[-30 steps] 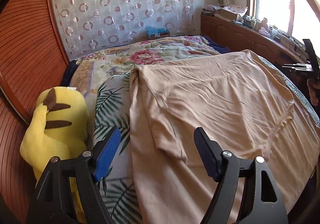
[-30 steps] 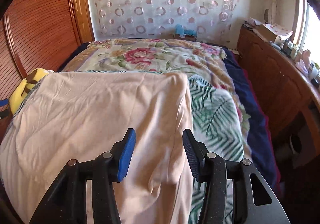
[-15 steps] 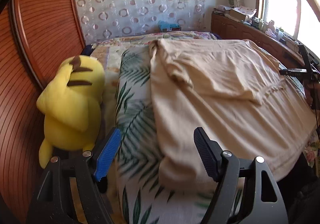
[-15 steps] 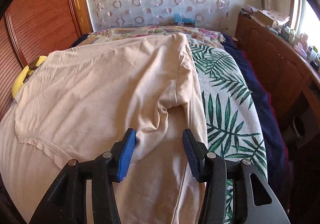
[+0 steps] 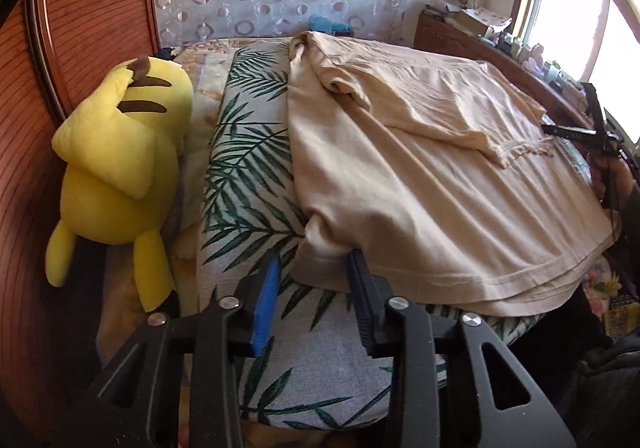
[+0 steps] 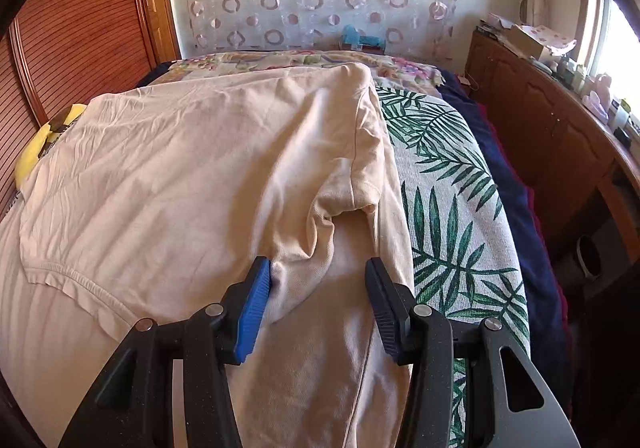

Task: Fold small clothes
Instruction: 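Open both tools and release the halved shirt, holding above it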

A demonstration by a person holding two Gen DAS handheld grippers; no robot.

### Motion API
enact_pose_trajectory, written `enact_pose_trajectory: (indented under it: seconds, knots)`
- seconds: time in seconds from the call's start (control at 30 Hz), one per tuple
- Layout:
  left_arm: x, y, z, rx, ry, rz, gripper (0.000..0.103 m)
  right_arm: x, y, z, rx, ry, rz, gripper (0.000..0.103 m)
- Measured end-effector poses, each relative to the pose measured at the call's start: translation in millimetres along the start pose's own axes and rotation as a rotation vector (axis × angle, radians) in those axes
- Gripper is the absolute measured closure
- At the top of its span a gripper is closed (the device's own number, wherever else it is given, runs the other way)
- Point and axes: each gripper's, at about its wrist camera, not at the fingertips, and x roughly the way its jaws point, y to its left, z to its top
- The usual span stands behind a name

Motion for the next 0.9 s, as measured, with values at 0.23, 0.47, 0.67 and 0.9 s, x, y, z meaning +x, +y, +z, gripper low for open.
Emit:
enact_pose_trajectory:
  seconds: [0.23, 0.47, 0.67, 0.9]
  knots:
    - [-6.4, -15.0, 5.0, 0.057, 0.022, -0.018, 0.099, 17.5, -2.9, 3.0, 0.005, -0.001, 0.014, 0.052]
    - [-61.1, -19.6, 16.3, 0.082, -0.037, 0.068, 0.099, 28.5, -1.1, 8.0, 0.006, -0.002, 0.016, 0.052]
    - [-62.6, -16.5, 27.4, 0.078, -0.039, 0.12, 0.087, 28.9, -0.6, 8.2, 0.003, -0.001, 0.013, 0.052]
    - [-40.4, -32.8, 55.0, 0.089, -0.092, 0.076, 0.035, 29.5, -1.9, 8.2, -0.001, -0.001, 0.011, 0.052]
